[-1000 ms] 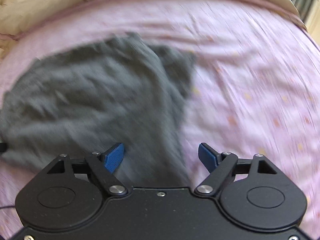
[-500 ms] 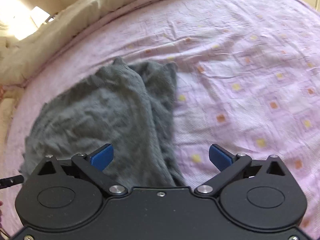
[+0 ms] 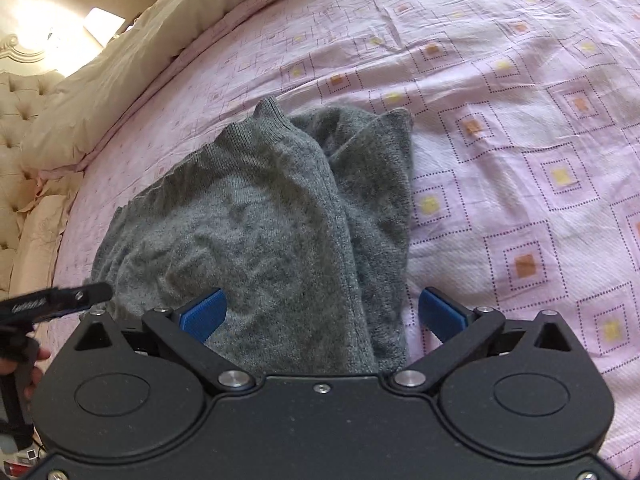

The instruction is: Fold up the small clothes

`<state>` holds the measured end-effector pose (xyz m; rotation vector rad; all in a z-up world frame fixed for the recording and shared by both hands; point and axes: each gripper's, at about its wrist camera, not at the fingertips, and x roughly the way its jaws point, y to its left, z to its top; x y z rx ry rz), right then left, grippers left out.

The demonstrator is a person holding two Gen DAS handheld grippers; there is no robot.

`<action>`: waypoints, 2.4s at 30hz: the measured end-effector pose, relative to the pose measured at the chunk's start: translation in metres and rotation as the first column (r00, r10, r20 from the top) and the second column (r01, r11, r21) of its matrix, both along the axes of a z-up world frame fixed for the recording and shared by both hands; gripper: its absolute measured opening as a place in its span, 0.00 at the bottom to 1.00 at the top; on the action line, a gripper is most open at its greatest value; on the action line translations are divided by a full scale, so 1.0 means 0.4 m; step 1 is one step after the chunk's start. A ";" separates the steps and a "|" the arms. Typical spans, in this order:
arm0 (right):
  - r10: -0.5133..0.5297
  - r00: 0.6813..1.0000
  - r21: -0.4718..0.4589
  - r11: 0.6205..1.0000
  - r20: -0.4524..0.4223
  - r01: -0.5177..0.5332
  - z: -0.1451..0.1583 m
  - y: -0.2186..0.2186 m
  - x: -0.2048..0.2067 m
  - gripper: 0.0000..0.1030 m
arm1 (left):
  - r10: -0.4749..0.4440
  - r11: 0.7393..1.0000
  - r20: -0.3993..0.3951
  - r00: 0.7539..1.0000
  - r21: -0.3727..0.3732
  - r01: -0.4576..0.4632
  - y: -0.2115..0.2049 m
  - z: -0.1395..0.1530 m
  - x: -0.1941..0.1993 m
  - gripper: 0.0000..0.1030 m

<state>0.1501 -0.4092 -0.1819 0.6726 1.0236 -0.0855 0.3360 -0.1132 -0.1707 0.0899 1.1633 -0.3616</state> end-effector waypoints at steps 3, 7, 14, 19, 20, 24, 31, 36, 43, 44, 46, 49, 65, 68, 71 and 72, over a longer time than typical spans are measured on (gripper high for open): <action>0.037 0.999 -0.002 0.999 0.035 -0.037 -0.004 -0.002 -0.007 1.00 | -0.019 1.000 -0.006 1.000 0.015 0.019 -0.047 -0.024 0.028 0.94; 0.061 0.996 0.050 0.997 0.061 -0.064 -0.007 -0.027 -0.016 1.00 | -0.048 0.995 -0.005 0.999 0.086 0.048 -0.093 -0.065 0.052 0.95; 0.003 0.994 0.270 0.962 0.106 -0.032 -0.032 -0.099 -0.007 1.00 | -0.058 0.994 0.020 0.998 0.096 0.056 -0.114 -0.094 0.082 1.00; 0.002 0.992 0.288 0.957 0.125 -0.038 -0.035 -0.093 -0.004 1.00 | -0.052 0.990 0.008 0.999 0.128 0.051 -0.143 -0.098 0.123 1.00; 0.003 0.992 0.285 0.958 0.127 -0.039 -0.034 -0.091 -0.006 1.00 | -0.050 0.991 0.003 0.999 0.127 0.049 -0.143 -0.093 0.124 1.00; 0.002 0.992 0.290 0.956 0.126 -0.039 -0.032 -0.084 -0.016 1.00 | -0.041 0.995 0.026 0.999 0.089 0.039 -0.131 -0.050 0.088 0.98; 0.021 0.994 0.282 0.958 0.103 -0.049 -0.033 -0.062 -0.034 0.78 | -0.113 0.991 0.022 0.993 0.079 0.111 -0.109 -0.015 -0.086 0.98; 0.003 0.999 0.229 0.973 0.051 -0.015 -0.034 -0.059 -0.038 0.48 | -0.125 0.985 -0.100 0.987 0.109 0.135 -0.081 -0.067 -0.162 0.98; 0.009 1.000 0.143 0.990 0.007 -0.010 -0.015 -0.044 -0.027 0.25 | -0.087 0.991 -0.042 0.995 0.103 0.091 -0.023 0.000 -0.217 0.98; 0.006 1.000 0.132 0.991 -0.002 -0.006 -0.007 -0.039 -0.024 0.25 | -0.074 0.992 -0.029 0.997 0.098 0.076 -0.009 0.012 -0.222 0.98; 0.004 1.000 0.106 0.994 -0.013 -0.003 0.012 -0.027 -0.019 0.24 | -0.057 0.995 -0.012 0.998 0.087 0.058 0.019 0.034 -0.224 0.98; 0.003 0.999 0.055 0.999 -0.045 0.000 0.048 0.000 -0.008 0.23 | -0.050 0.996 0.006 0.999 0.078 0.049 0.059 0.057 -0.222 0.98; 0.189 0.981 -0.124 0.973 -0.045 -0.193 0.288 0.407 0.206 0.22 | 0.060 0.998 -0.025 0.998 -0.027 -0.061 0.390 0.089 -0.219 0.98; 0.252 0.966 -0.143 0.956 -0.054 -0.257 0.280 0.524 0.258 0.22 | 0.077 0.996 -0.033 0.996 -0.030 -0.078 0.439 0.081 -0.214 0.98; 0.312 0.946 -0.160 0.933 -0.088 -0.322 0.251 0.638 0.299 0.22 | 0.093 0.995 -0.048 0.994 -0.032 -0.095 0.486 0.071 -0.213 0.98; 0.328 0.939 -0.165 0.926 -0.101 -0.341 0.237 0.668 0.310 0.22 | 0.097 0.995 -0.053 0.994 -0.031 -0.098 0.500 0.067 -0.213 0.98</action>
